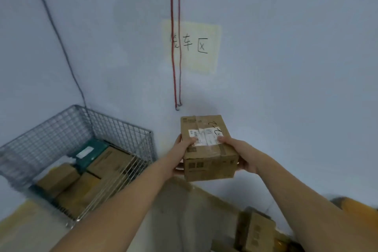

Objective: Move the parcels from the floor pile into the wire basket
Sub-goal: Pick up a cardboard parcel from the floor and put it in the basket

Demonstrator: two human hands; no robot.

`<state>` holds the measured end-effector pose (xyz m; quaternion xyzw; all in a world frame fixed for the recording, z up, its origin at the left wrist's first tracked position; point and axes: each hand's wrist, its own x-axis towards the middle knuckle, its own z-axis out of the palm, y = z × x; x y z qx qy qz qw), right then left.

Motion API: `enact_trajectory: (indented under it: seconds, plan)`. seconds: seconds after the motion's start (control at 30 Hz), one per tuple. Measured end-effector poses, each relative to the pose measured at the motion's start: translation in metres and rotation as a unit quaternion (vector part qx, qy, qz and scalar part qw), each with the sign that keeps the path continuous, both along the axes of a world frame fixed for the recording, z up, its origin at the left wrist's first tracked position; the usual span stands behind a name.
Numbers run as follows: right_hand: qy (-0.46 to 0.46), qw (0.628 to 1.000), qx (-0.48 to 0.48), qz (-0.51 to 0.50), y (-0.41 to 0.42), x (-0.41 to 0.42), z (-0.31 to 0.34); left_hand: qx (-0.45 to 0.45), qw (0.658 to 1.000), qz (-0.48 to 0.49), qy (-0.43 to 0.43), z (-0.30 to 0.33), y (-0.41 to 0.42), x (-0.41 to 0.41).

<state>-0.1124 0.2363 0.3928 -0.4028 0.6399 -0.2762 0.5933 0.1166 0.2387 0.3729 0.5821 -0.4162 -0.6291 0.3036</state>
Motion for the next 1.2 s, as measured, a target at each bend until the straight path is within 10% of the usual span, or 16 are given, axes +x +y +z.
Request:
enact_trajectory:
  seconds: [0.6, 1.2]
  plan:
    - [0.006, 0.928, -0.076, 0.365, 0.099, 0.460, 0.040, -0.086, 0.931, 0.354, -0.031, 0.031, 0.260, 0.394]
    - [-0.057, 0.958, -0.066, 0.275, 0.050, 0.765, -0.008, -0.073, 0.895, 0.440, 0.017, 0.003, 0.205, 0.679]
